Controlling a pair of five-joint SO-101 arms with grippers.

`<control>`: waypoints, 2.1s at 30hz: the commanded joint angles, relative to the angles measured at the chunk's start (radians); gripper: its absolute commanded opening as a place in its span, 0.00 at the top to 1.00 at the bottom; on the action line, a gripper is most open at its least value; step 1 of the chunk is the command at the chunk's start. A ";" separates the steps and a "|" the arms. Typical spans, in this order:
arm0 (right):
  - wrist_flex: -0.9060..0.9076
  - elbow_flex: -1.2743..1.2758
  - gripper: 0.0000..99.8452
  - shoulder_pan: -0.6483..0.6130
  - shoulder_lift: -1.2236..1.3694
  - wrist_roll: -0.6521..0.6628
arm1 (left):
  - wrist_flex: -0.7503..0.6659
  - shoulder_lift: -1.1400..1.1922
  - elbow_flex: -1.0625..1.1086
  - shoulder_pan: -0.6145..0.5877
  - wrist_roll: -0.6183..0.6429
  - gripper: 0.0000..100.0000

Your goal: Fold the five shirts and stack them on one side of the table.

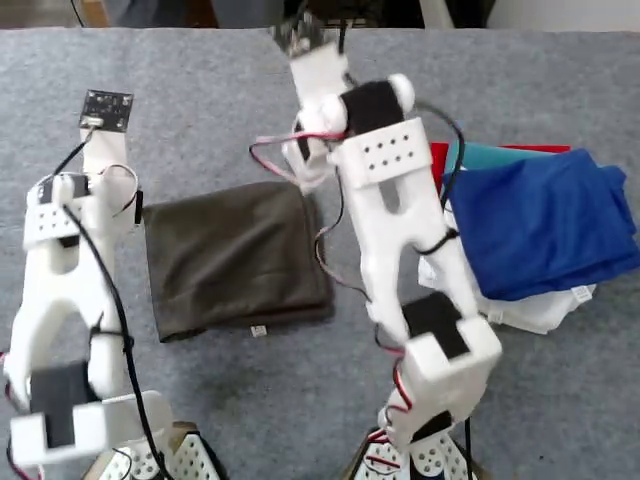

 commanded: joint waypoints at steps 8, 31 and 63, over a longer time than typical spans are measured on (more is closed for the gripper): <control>-0.339 0.803 0.99 -0.127 -0.170 -0.104 | -0.147 0.308 -0.110 0.085 0.000 0.97; -0.186 0.880 0.99 -0.121 -0.469 -0.103 | -0.117 -0.097 0.018 0.084 -0.003 0.97; -0.554 0.825 0.49 -0.265 -0.153 -0.724 | 0.143 -0.324 0.242 -0.286 -0.002 0.97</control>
